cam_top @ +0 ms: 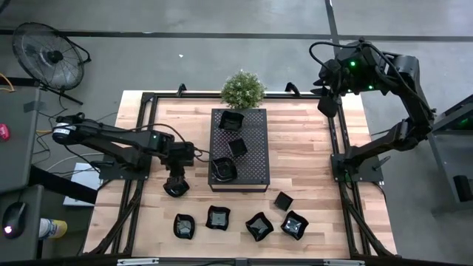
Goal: Pick & Place Mini shaped plates
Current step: Stack the leaf-shaped plate on top of the leaf-shaped plates on the shelf
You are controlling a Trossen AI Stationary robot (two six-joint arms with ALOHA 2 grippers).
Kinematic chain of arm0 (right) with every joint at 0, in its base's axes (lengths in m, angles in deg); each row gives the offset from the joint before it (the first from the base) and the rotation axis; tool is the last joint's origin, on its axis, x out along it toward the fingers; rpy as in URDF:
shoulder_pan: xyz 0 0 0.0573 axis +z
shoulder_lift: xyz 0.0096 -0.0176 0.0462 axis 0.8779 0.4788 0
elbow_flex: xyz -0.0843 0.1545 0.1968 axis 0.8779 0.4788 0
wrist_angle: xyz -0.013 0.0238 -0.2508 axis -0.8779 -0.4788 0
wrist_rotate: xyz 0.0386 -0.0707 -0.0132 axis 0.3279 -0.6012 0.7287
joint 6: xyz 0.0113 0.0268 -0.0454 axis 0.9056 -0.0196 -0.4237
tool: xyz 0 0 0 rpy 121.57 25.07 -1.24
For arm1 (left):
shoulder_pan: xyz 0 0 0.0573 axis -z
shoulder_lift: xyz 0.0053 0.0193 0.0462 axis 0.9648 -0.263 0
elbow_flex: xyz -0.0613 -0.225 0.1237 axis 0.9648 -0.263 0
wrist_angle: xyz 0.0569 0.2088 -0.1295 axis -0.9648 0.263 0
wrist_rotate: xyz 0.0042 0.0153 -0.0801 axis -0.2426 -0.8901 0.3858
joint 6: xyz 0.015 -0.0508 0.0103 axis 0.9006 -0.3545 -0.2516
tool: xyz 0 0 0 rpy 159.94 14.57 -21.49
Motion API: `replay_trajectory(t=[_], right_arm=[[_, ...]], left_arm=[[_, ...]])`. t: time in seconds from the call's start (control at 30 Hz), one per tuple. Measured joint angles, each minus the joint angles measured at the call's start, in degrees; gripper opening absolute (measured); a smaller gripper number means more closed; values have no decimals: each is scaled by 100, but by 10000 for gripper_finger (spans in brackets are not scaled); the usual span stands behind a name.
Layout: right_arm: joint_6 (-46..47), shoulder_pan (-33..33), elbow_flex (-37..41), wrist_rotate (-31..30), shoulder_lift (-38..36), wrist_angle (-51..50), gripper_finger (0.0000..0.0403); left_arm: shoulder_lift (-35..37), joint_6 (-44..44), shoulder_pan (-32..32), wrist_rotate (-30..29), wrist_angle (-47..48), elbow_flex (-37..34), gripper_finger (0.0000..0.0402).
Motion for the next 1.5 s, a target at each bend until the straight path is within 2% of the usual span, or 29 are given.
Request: replay_trajectory(t=[0.2, 0.37, 0.6, 0.83, 0.97, 1.13, 1.5], right_arm=[[-4, -1, -1, 0, 0, 0, 113], [-7, -2, 0, 3, 0, 0, 113], [-20, 0, 0, 3, 0, 0, 113], [-24, 0, 0, 3, 0, 0, 113], [-35, 0, 0, 3, 0, 0, 113], [-140, 0, 0, 3, 0, 0, 113], [-181, 0, -2, 2, 0, 0, 113]], left_arm=[[-263, -405, 0, 69, -417, -218, 97], [-455, -1588, 12, 106, -378, -242, 97], [-455, -2517, 869, -7, -777, -242, 97], [-455, -4024, 2109, -1136, -867, -242, 97], [-455, -4586, 2648, -1630, -844, -242, 97], [-455, -4946, 2899, -1871, -851, -242, 97], [-455, -4988, 3310, -2411, -1081, -242, 93]])
